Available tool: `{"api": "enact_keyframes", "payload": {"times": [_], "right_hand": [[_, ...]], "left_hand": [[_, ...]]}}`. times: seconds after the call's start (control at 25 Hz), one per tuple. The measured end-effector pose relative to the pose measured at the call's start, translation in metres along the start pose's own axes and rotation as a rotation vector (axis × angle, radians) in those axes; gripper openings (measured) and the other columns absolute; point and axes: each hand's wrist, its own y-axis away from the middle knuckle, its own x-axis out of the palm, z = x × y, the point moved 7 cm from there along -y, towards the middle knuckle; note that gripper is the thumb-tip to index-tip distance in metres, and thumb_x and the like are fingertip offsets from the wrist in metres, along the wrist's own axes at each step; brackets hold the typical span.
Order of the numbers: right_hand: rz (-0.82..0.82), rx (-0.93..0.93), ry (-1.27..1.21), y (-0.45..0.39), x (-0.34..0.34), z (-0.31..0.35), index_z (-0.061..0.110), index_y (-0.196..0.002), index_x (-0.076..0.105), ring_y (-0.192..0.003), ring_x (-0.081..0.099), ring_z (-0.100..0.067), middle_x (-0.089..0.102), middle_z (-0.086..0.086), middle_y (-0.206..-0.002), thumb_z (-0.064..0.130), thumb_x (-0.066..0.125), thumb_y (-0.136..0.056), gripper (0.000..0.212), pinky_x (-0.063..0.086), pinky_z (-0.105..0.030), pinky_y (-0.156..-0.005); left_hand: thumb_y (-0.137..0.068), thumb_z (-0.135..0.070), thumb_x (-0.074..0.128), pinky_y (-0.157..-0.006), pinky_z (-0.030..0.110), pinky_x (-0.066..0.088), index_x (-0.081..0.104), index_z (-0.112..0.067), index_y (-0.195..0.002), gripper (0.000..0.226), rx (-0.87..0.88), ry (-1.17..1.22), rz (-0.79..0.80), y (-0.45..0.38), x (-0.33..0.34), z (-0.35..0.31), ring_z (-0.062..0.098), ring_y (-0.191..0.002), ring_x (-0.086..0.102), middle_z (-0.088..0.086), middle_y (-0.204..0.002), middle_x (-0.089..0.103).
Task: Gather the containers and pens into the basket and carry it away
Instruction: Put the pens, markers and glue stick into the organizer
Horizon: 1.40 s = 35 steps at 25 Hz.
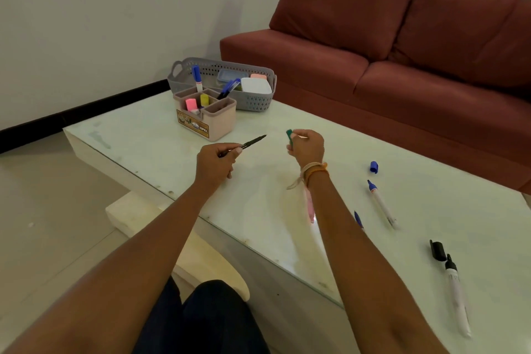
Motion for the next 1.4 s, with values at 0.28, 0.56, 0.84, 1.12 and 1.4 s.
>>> {"api": "enact_keyframes", "payload": {"times": [0.28, 0.56, 0.84, 1.12, 1.4], "right_hand": [[0.032, 0.496, -0.933, 0.033, 0.072, -0.024, 0.003, -0.127, 0.054, -0.089, 0.060, -0.028, 0.051, -0.022, -0.112, -0.012, 0.031, -0.093, 0.044, 0.055, -0.041, -0.085], [0.148, 0.360, -0.959, 0.030, 0.061, -0.031, 0.005, -0.110, 0.058, -0.084, 0.067, -0.025, 0.059, -0.011, -0.086, 0.004, 0.039, -0.101, 0.020, 0.051, -0.044, -0.095], [0.116, 0.319, -1.033, 0.028, 0.058, -0.032, 0.006, -0.100, 0.060, -0.080, 0.066, -0.026, 0.063, -0.013, -0.086, 0.004, 0.046, -0.098, 0.014, 0.057, -0.034, -0.069], [0.207, 0.202, -0.794, 0.033, 0.063, -0.023, 0.006, -0.107, 0.061, -0.087, 0.069, -0.027, 0.066, -0.017, -0.093, 0.001, 0.052, -0.095, 0.015, 0.061, -0.032, -0.072], [0.170, 0.018, -0.454, 0.039, 0.071, -0.021, -0.002, -0.108, 0.063, -0.093, 0.071, -0.032, 0.070, -0.026, -0.096, 0.002, 0.064, -0.088, 0.021, 0.061, -0.038, -0.076]], "left_hand": [[-0.085, -0.014, 0.068, -0.063, 0.022, 0.045, 0.075, -0.008, -0.100, 0.017, 0.069, -0.064, -0.003, 0.001, -0.004, -0.004, 0.004, -0.061, 0.055, -0.001, -0.075, 0.066], [-0.084, -0.013, 0.070, -0.063, 0.007, 0.041, 0.076, -0.010, -0.096, 0.015, 0.159, -0.147, 0.000, -0.002, 0.001, -0.001, 0.001, -0.063, 0.057, -0.003, -0.076, 0.067], [-0.084, -0.012, 0.069, -0.061, 0.002, 0.038, 0.076, -0.008, -0.097, 0.015, 0.154, -0.120, -0.020, -0.003, 0.000, -0.001, -0.001, -0.063, 0.057, -0.001, -0.077, 0.067], [-0.085, -0.014, 0.069, -0.063, 0.007, 0.044, 0.075, -0.009, -0.100, 0.017, 0.151, -0.152, -0.022, -0.003, 0.001, -0.001, 0.003, -0.065, 0.059, 0.001, -0.082, 0.070], [-0.086, -0.014, 0.067, -0.056, -0.001, 0.039, 0.075, -0.005, -0.098, 0.017, 0.076, -0.149, -0.068, -0.003, -0.006, 0.004, 0.001, -0.056, 0.059, 0.003, -0.069, 0.067]]}}
